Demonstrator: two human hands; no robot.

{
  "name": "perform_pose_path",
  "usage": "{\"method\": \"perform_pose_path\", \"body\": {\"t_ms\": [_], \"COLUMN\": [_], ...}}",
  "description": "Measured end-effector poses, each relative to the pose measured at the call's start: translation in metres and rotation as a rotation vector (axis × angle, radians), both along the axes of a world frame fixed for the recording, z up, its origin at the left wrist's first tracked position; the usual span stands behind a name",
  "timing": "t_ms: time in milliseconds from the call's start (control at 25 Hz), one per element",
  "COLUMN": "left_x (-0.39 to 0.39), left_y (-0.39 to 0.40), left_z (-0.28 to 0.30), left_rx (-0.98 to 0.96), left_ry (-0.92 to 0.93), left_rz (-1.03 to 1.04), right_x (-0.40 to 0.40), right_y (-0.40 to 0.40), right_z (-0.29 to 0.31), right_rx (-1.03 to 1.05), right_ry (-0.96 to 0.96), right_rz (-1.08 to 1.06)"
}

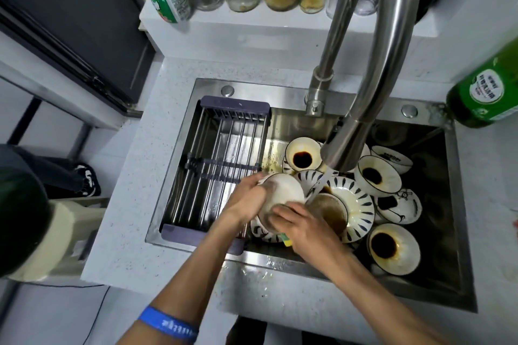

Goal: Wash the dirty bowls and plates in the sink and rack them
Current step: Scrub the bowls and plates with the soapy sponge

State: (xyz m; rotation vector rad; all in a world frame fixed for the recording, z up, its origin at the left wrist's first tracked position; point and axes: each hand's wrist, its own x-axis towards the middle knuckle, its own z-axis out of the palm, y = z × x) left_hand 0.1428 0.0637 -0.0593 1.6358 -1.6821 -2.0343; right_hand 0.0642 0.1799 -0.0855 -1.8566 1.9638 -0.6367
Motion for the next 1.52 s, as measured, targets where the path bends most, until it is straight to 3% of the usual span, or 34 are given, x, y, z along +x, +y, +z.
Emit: {"method": "perform_pose_path", "body": {"t_ms": [160,280,400,520,680,800,920,1040,1160,1280,1400,1440,1520], "left_x": [0.002,0.0,-0.001,-0.001,0.002,-0.002,0.002,-0.003,-0.004,-0.008,0.0,-0.002,-0.007], "left_y": [0.009,-0.002,0.003,-0.006,0.003,0.007,0.012,0.01,0.009,0.006,0.019,0.016,0.003], "left_z": [-0.007,-0.007,-0.005,-0.01,-0.004,-0.008,-0.01,-0.015,-0.011,-0.011,-0.013,-0.014,-0.021], "left_rx": [-0.128,-0.014,-0.169,-0.042,-0.124,-0.036,-0.155,-0.013,-0.166,-0.025,-0.11,-0.083,0.024], "left_ry": [0.045,-0.008,0.01,-0.084,-0.013,-0.073,-0.026,-0.07,0.027,-0.079,0.012,-0.014,-0.12], "left_rz": [0.197,0.05,0.16,-0.029,0.126,0.021,0.15,-0.026,0.077,-0.055,0.1,0.106,-0.021], "right_x": [0.003,-0.003,-0.001,0.003,0.008,0.01,0.006,0.005,0.001,0.001,0.003,0.003,-0.004], "right_y": [-0.006,-0.005,-0.01,-0.011,-0.003,0.0,0.004,0.006,0.007,0.008,0.011,0.011,0.015], "right_z": [-0.003,0.002,-0.002,0.004,-0.005,-0.006,-0.008,-0.008,-0.014,-0.013,-0.014,-0.012,-0.017], "right_rx": [0.063,0.027,0.065,-0.001,0.065,0.018,0.053,0.012,0.019,-0.004,0.057,0.041,-0.019], "right_ry": [-0.171,-0.011,-0.223,-0.075,-0.273,-0.092,-0.279,-0.08,-0.247,-0.039,-0.244,-0.234,-0.051], "right_rz": [-0.163,-0.027,-0.212,-0.037,-0.244,-0.097,-0.25,-0.081,-0.247,-0.068,-0.224,-0.211,-0.055]}}
